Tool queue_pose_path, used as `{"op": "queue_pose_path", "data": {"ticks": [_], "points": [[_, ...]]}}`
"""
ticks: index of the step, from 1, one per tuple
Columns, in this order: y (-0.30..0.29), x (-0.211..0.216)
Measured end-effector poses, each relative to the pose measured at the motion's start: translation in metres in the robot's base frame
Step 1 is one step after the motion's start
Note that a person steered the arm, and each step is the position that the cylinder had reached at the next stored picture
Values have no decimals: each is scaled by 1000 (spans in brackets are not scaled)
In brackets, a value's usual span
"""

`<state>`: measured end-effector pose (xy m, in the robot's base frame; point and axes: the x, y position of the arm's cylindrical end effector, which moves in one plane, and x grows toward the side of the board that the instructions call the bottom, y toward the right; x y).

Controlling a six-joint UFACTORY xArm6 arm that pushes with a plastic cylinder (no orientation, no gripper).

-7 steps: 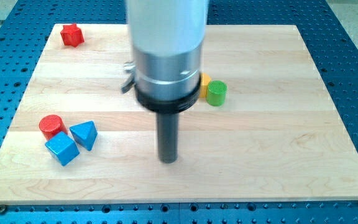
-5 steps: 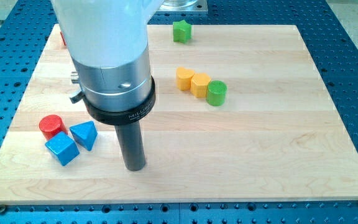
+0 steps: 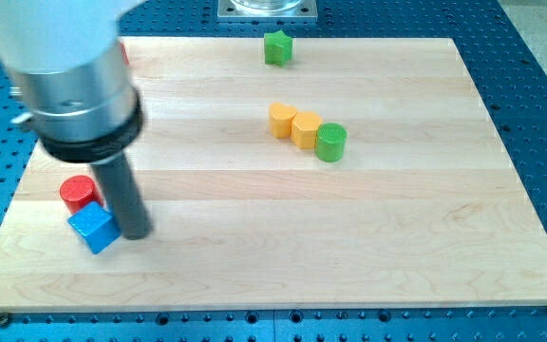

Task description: Separate the blue blocks and red circle

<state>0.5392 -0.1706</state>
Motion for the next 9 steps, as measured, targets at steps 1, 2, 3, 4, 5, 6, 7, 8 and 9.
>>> {"op": "queue_pose_path", "data": {"ticks": [1, 2, 3, 4, 5, 6, 7, 8, 9], "points": [[-39, -17], [-37, -27], [-39, -79], [-36, -58], [-27, -35], [-39, -78], [14, -96], [19, -57], [29, -43]]}}
